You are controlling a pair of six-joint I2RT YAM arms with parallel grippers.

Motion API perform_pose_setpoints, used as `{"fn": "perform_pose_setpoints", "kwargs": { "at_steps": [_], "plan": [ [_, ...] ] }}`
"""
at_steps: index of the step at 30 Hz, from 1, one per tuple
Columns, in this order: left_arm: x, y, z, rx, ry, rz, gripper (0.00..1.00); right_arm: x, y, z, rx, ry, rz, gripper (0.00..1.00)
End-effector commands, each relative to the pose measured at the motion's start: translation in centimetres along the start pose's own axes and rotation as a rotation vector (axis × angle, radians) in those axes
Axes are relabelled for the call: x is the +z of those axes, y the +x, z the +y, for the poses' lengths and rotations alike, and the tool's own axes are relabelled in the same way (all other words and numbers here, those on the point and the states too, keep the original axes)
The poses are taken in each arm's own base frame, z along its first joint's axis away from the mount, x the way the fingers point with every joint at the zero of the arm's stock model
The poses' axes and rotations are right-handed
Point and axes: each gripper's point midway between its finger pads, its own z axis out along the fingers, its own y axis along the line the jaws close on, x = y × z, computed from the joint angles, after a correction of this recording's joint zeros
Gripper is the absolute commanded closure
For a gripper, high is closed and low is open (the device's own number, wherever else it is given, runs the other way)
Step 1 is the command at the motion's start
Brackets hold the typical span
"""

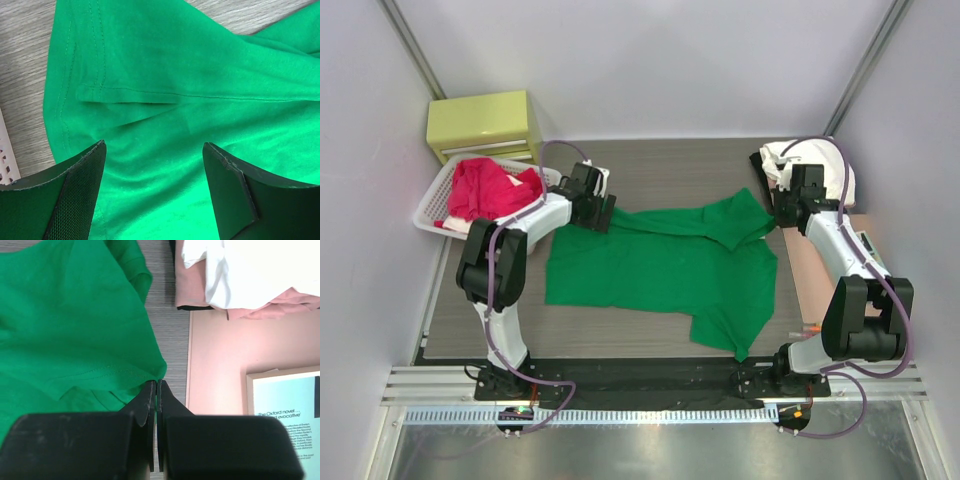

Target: Fold and stack the t-shirts

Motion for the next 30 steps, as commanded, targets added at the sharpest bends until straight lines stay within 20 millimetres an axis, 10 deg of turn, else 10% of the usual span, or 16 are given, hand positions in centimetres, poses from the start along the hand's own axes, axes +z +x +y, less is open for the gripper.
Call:
{"fn": "perform_pose_setpoints", "kwargs": {
  "at_steps": [1, 9, 16, 30],
  "plan": [
    [-1.9, -2.3, 0.0, 0.005, 0.005, -0.084, 0.21, -0.1, -0.9, 0.6, 0.014, -0.027, -0.021, 0.99],
    [-3.5, -6.0, 2.9, 0.041, -0.151, -0.178, 0.21, -0.1, -0.6, 0.7, 0.0, -0.035, -0.019, 0.99],
    [-0.4, -6.0, 5.4, 0.015, -0.326, -0.098, 0.21, -0.6, -0.5, 1.6, -0.002, -0.084, -0.044, 0.99],
    [4.3, -3.3, 1.5, -0.059, -0.09, 0.066, 0.21, -0.7, 0.0, 1.6, -0.031, -0.085, -0.067, 0.99]
  ]
}}
